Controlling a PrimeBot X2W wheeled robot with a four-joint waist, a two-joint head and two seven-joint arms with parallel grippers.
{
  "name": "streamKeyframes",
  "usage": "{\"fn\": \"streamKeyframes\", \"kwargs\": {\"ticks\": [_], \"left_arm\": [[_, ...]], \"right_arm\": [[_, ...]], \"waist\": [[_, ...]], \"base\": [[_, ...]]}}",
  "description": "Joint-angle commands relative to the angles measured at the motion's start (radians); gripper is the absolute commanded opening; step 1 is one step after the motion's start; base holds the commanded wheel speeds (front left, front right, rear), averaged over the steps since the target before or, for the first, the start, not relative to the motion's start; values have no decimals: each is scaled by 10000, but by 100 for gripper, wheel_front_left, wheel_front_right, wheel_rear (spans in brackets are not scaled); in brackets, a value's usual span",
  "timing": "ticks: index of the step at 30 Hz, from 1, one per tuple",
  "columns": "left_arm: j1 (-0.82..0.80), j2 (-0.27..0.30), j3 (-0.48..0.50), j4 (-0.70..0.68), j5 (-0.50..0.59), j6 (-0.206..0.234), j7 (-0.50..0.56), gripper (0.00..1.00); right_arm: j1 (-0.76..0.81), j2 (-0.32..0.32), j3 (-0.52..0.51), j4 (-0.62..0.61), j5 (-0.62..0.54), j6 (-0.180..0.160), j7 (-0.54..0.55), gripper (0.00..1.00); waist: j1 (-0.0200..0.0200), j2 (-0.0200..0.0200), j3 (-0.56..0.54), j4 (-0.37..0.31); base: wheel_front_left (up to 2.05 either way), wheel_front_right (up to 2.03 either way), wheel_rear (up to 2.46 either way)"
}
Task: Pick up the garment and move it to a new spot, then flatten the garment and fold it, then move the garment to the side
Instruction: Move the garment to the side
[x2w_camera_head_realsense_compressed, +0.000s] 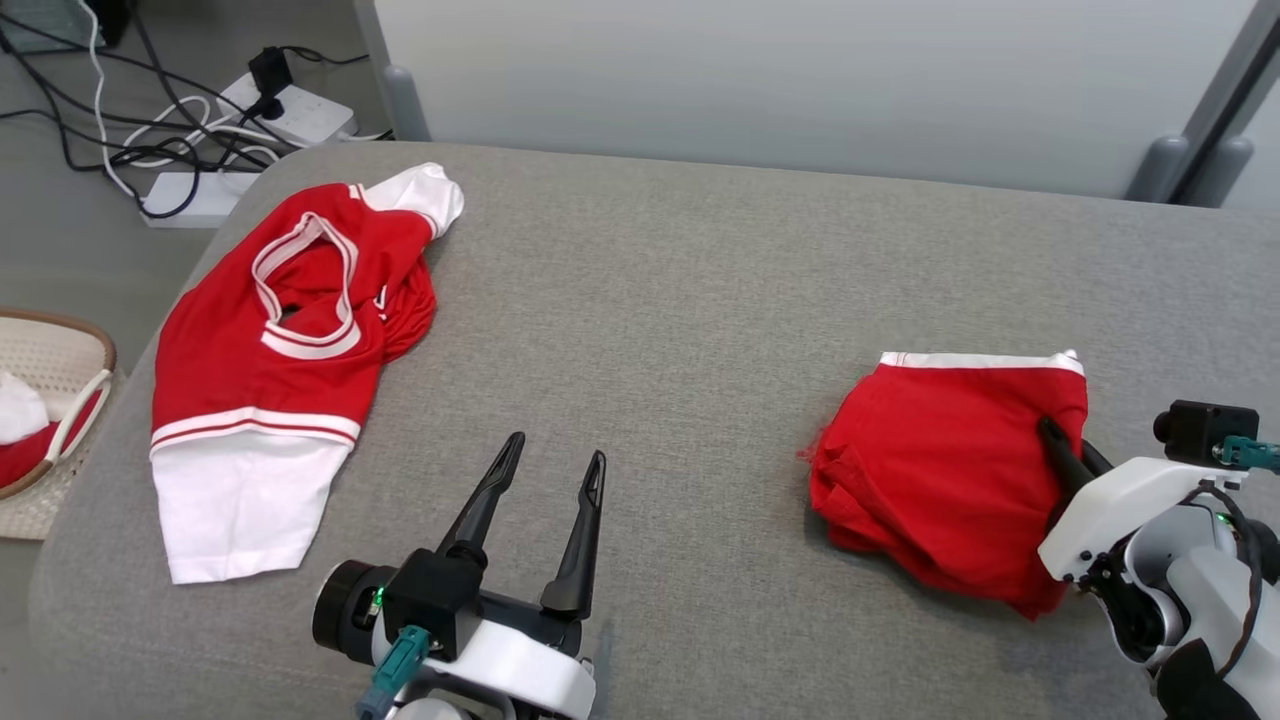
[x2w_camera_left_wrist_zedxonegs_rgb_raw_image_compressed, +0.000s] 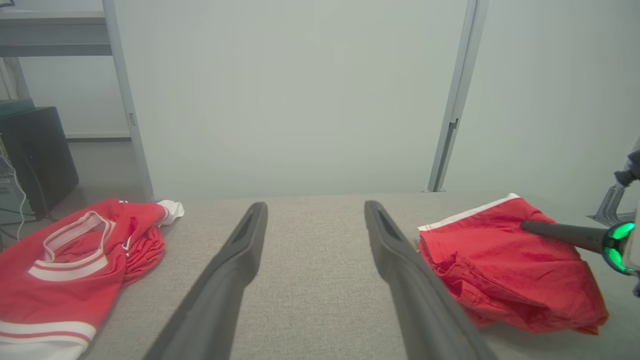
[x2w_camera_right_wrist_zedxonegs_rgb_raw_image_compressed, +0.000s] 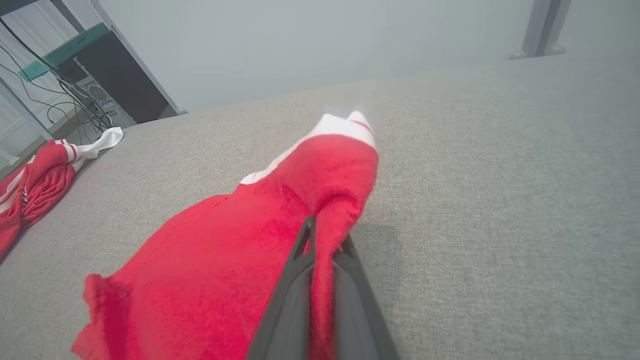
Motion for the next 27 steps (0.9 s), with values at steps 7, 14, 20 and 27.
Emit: {"fn": "streamKeyframes", "kwargs": {"ticks": [7, 14, 20, 27], "left_arm": [[-341, 12, 398, -328, 99, -109, -103, 100], [-622, 12, 320, -311, 154, -198, -103, 100], [-933, 12, 416, -291, 252, -278, -103, 100], [-1003, 12, 474, -197, 423, -428, -103, 100]], "right_arm": [[-441, 42, 360, 196, 90, 44, -555, 0], [-580, 53, 490, 282, 180, 44, -764, 0], [-687, 78, 597, 297, 310, 44, -894, 0], [-707, 168, 554, 222, 417, 44, -964, 0]], "waist": [[0, 0, 64, -866], [0, 0, 225, -1783], [0, 0, 423, -2863], [0, 0, 658, -4020]], "base": [[0, 0, 0], [0, 0, 0], [0, 0, 0], [0, 0, 0]]}}
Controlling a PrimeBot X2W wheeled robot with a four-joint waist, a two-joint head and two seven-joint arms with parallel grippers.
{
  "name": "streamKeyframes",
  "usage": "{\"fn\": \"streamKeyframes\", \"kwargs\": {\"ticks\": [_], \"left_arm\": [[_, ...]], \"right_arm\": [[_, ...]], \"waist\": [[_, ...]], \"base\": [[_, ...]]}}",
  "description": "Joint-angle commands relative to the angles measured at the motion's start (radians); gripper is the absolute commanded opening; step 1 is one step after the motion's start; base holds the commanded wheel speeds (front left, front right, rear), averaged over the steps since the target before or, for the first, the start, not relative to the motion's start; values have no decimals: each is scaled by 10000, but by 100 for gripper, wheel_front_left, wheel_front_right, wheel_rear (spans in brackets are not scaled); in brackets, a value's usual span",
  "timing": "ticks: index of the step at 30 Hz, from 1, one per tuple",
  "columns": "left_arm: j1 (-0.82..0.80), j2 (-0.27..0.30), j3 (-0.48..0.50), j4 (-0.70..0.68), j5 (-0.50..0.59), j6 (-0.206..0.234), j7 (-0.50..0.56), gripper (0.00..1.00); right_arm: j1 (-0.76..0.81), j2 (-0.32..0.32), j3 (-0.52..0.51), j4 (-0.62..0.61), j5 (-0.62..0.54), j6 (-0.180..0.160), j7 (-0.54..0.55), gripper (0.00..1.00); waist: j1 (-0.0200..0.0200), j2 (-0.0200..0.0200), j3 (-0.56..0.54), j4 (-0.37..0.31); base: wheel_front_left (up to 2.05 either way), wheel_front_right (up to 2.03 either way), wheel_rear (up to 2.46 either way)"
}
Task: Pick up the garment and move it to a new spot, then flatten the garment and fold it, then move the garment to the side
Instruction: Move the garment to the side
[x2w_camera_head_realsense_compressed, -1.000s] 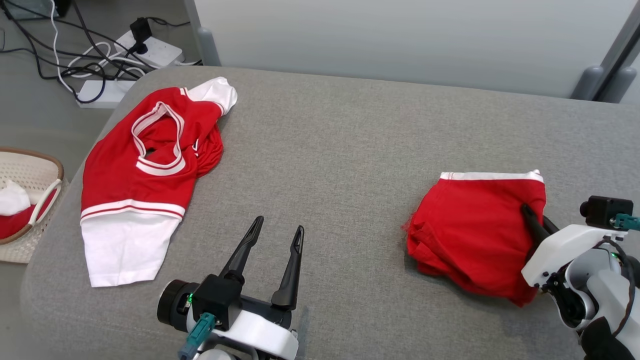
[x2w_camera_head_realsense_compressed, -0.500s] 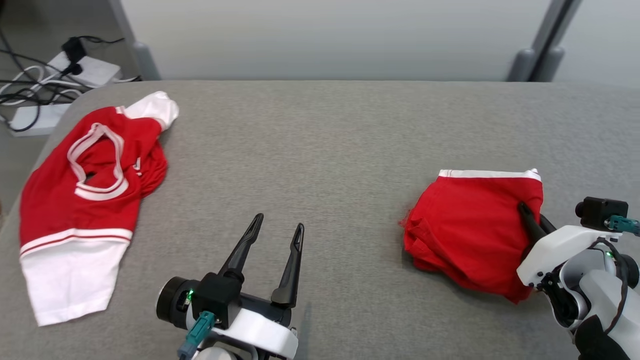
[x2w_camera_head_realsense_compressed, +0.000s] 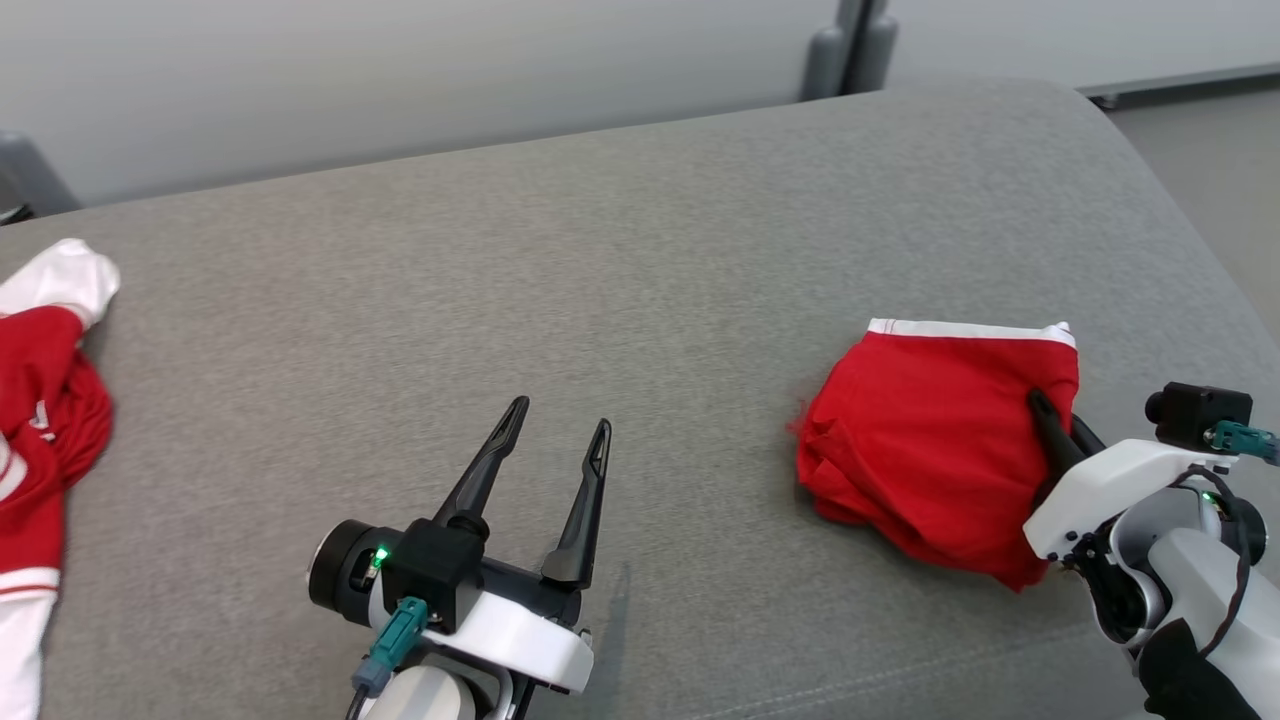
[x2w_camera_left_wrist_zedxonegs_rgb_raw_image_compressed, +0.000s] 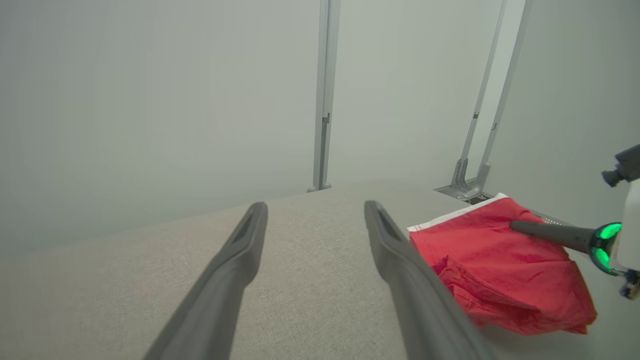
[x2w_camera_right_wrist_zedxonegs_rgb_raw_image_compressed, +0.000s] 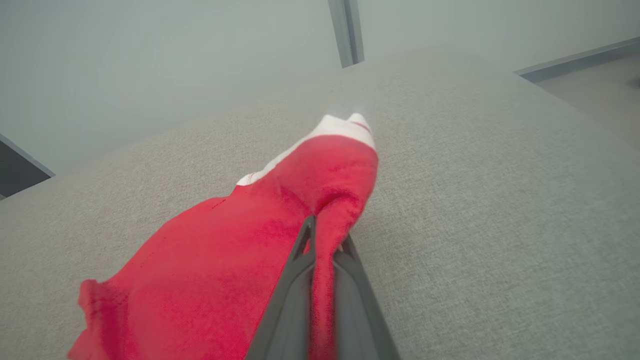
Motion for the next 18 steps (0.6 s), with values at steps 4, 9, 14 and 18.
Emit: {"fn": "streamKeyframes", "kwargs": {"ticks": [4, 9, 14, 18], "left_arm": [[-574, 12, 325, -103, 333, -112, -103, 100], [-684, 12, 313, -75, 396, -182, -103, 100], [-704, 12, 232, -107, 408, -211, -103, 100], [-754, 12, 173, -118, 438, -249, -103, 100]], "right_arm": [[-175, -1, -14, -265, 5, 44, -217, 0], [-87, -27, -265, -324, -115, 44, -220, 0], [-92, -126, -585, -435, -231, 44, -220, 0], [-300, 11, -1431, -894, 370, 44, -221, 0]], "waist": [[0, -1, 293, -893], [0, -1, 454, -1306], [0, -1, 593, -1354], [0, -1, 779, -1184]], "base": [[0, 0, 0], [0, 0, 0], [0, 0, 0], [0, 0, 0]]}}
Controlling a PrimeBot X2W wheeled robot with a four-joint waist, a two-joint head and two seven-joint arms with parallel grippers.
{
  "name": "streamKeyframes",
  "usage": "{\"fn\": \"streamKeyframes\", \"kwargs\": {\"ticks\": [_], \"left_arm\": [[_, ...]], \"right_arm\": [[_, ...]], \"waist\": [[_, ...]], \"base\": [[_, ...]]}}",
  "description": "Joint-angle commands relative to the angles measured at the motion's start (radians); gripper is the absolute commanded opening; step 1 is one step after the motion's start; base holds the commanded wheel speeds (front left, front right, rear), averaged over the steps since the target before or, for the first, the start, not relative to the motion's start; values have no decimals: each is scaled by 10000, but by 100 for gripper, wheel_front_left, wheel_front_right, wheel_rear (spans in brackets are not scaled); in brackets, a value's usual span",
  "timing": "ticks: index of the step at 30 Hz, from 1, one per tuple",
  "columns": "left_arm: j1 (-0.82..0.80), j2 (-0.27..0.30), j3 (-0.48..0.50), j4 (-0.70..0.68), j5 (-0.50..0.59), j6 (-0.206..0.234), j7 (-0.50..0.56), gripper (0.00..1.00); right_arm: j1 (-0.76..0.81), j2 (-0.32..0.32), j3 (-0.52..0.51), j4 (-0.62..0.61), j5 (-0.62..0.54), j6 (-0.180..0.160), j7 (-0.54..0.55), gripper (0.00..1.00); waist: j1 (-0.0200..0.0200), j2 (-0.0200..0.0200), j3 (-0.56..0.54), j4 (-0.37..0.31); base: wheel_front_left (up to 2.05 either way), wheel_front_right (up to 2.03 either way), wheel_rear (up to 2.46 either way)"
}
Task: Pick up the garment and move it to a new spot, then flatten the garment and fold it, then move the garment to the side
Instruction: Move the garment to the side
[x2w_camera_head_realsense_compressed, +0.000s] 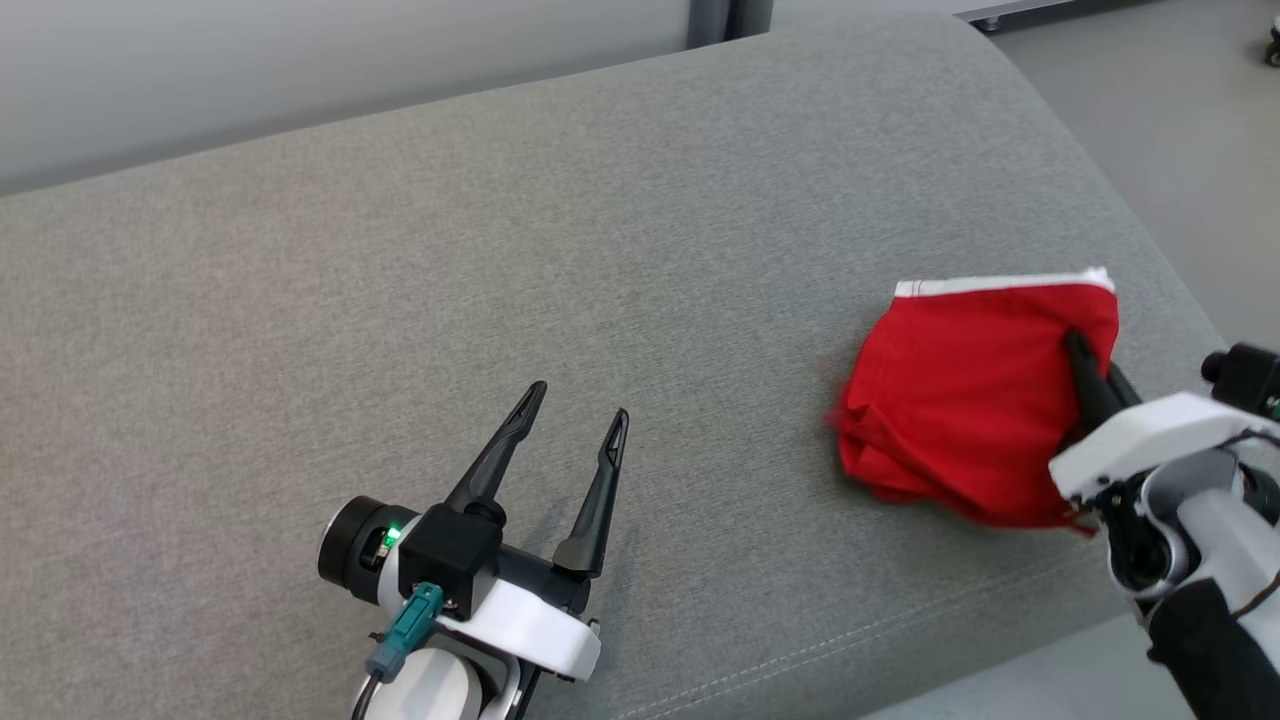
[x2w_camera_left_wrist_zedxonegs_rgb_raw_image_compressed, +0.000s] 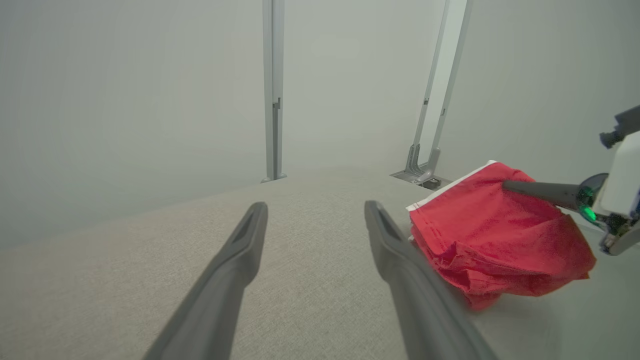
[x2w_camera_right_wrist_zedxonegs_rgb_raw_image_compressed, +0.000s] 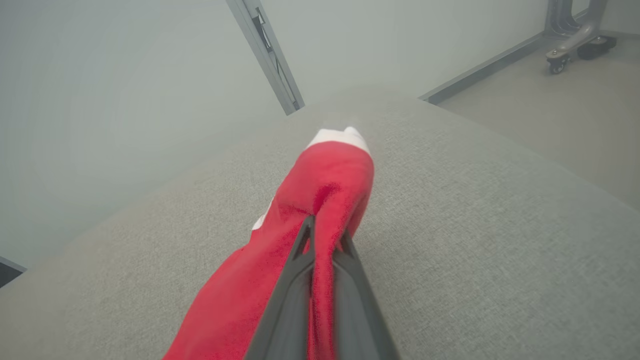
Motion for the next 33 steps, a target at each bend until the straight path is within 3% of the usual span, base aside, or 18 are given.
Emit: {"fn": "streamKeyframes", "kwargs": {"ticks": [1, 10, 27, 33], "left_arm": [[-420, 10, 273, -287, 110, -27, -103, 100], [-747, 10, 197, -362, 161, -171, -103, 100], [-2043, 12, -141, -812, 727, -668, -103, 100], [-2310, 27, -111, -710, 557, -819, -103, 100]], "right_arm": [[-379, -101, -247, -544, 402, 44, -144, 0], [-2024, -872, -977, -989, 724, 44, -144, 0], [-7380, -1610, -2768, 1888, -1227, 44, -145, 0], [-7908, -1980, -3836, 2345, -1909, 44, -145, 0]], "waist": [[0, 0, 157, 176], [0, 0, 1032, 1017], [0, 0, 3956, 3276], [0, 0, 4679, 3420]], "base": [[0, 0, 0], [0, 0, 0], [0, 0, 0], [0, 0, 0]]}}
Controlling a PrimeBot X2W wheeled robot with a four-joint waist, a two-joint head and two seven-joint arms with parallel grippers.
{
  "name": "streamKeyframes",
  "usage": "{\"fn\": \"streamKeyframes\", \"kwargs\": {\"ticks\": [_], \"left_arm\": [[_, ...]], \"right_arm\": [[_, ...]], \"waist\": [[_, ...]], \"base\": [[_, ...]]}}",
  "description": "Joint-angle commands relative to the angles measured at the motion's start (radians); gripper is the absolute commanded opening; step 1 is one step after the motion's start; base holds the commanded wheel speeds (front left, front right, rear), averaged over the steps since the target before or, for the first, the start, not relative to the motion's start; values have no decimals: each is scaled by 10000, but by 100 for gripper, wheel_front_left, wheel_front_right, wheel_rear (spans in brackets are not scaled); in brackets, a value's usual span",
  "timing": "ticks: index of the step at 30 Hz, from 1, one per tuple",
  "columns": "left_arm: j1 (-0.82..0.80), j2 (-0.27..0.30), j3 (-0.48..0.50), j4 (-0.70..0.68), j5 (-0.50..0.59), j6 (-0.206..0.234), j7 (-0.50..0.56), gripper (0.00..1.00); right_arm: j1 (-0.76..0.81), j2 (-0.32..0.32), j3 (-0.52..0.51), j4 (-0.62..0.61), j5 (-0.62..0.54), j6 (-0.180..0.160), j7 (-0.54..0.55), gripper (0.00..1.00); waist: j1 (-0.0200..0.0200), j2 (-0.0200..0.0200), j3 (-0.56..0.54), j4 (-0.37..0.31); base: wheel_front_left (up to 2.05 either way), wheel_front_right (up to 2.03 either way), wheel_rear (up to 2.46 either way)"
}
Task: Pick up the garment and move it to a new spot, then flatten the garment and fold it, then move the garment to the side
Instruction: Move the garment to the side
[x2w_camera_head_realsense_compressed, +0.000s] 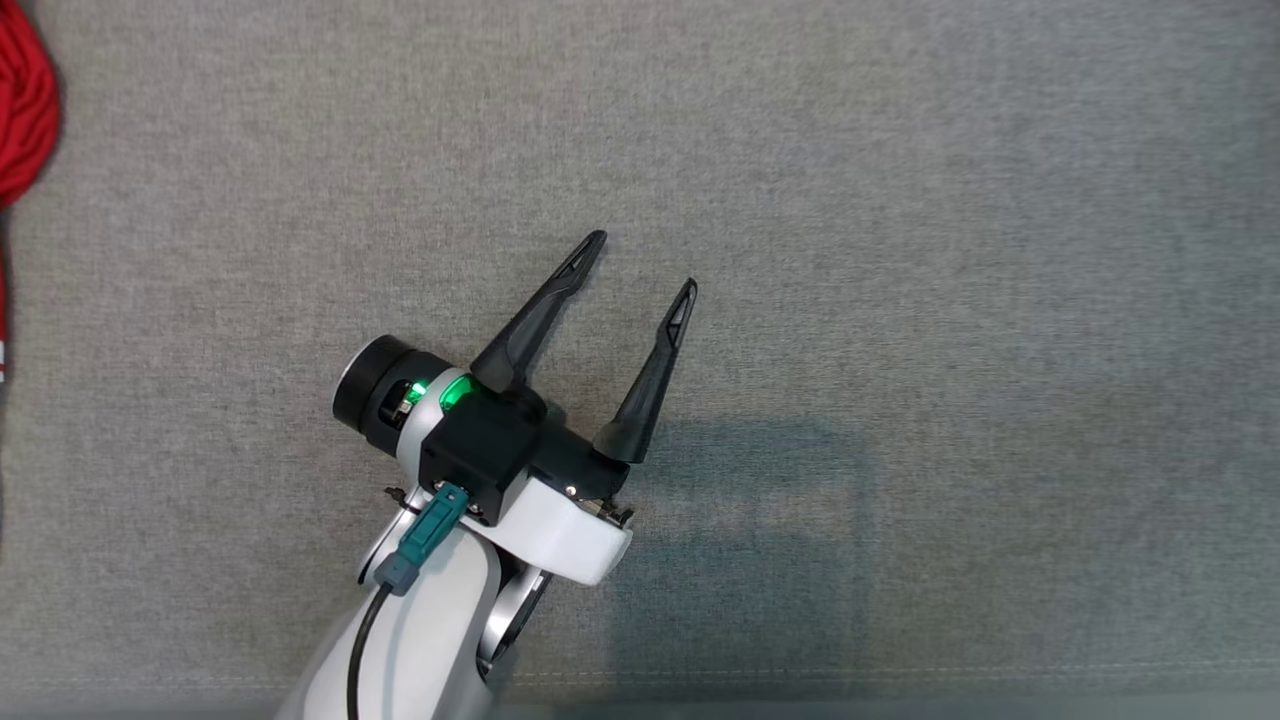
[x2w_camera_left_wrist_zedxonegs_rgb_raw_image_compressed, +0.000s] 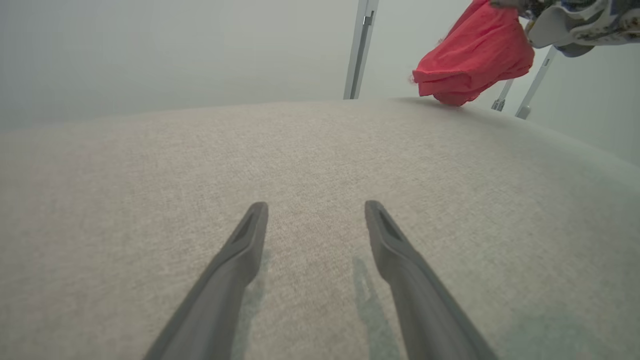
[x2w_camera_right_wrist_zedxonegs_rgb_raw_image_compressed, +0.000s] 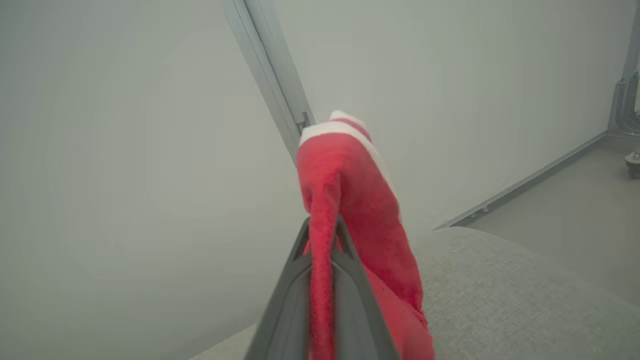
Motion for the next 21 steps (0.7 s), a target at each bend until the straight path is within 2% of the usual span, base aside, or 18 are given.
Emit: {"fn": "streamKeyframes", "kwargs": {"ticks": [1, 11, 13, 16, 21], "left_arm": [[-261, 44, 254, -173, 27, -77, -84, 100], [-486, 40, 557, 29, -589, -208, -84, 100], [-561, 93, 475, -13, -443, -256, -84, 100], [-589, 105, 415, -40, -380, -283, -84, 100], [-593, 169, 359, -127, -297, -305, -84, 100]], "right_arm": [[72, -127, -246, -54, -207, 44, -116, 0], [1434, 358, -2450, -359, -1806, 44, -116, 0], [1828, 449, -3304, -429, -2432, 44, -116, 0], [2087, 494, -3980, -472, -2869, 44, -116, 0], [2663, 823, -5966, -642, -4106, 44, -116, 0]], "waist": [[0, 0, 462, 104], [0, 0, 753, -1069], [0, 0, 782, -1293], [0, 0, 793, -1355], [0, 0, 864, -1406]], "base": [[0, 0, 0], [0, 0, 0], [0, 0, 0], [0, 0, 0], [0, 0, 0]]}}
